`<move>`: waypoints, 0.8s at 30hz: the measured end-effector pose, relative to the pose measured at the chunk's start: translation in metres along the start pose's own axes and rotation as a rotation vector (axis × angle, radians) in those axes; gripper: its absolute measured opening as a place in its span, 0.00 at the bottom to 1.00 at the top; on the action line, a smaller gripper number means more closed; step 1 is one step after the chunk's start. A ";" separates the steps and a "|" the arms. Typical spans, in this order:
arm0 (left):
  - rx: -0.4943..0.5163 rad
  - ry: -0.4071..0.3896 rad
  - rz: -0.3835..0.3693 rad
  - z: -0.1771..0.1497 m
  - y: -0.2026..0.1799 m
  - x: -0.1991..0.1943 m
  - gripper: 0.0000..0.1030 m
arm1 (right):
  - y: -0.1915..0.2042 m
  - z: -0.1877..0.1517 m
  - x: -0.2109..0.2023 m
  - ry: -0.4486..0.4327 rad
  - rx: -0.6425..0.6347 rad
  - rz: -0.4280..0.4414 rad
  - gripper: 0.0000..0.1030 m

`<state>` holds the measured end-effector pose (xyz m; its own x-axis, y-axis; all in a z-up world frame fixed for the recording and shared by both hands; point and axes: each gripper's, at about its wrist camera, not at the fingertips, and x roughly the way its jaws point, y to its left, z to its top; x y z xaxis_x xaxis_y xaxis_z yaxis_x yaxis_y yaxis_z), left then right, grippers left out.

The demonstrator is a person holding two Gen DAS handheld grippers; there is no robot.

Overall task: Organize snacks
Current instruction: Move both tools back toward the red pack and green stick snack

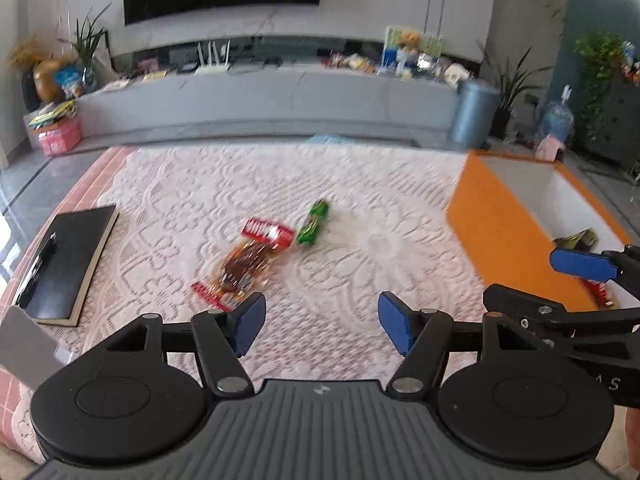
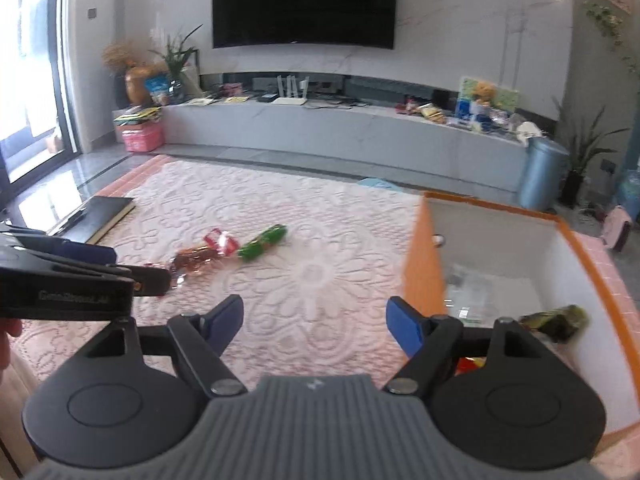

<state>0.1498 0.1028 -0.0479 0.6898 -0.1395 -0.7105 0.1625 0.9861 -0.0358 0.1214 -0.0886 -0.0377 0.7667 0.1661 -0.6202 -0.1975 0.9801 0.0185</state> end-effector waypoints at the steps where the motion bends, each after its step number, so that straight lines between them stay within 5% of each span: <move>1: 0.002 0.019 0.000 0.001 0.003 0.005 0.72 | 0.002 0.002 0.007 0.009 -0.001 0.005 0.74; 8: 0.027 0.096 -0.013 0.019 0.027 0.038 0.69 | 0.007 0.014 0.053 0.094 0.041 0.015 0.59; 21: 0.068 0.140 0.040 0.042 0.061 0.118 0.72 | 0.007 0.033 0.141 0.179 0.144 0.060 0.58; 24: 0.085 0.170 0.027 0.036 0.067 0.136 0.72 | 0.016 0.035 0.163 0.199 0.131 0.075 0.50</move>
<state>0.2798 0.1469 -0.1213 0.5669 -0.0883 -0.8190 0.2093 0.9770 0.0396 0.2643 -0.0419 -0.1110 0.6146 0.2270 -0.7555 -0.1582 0.9737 0.1639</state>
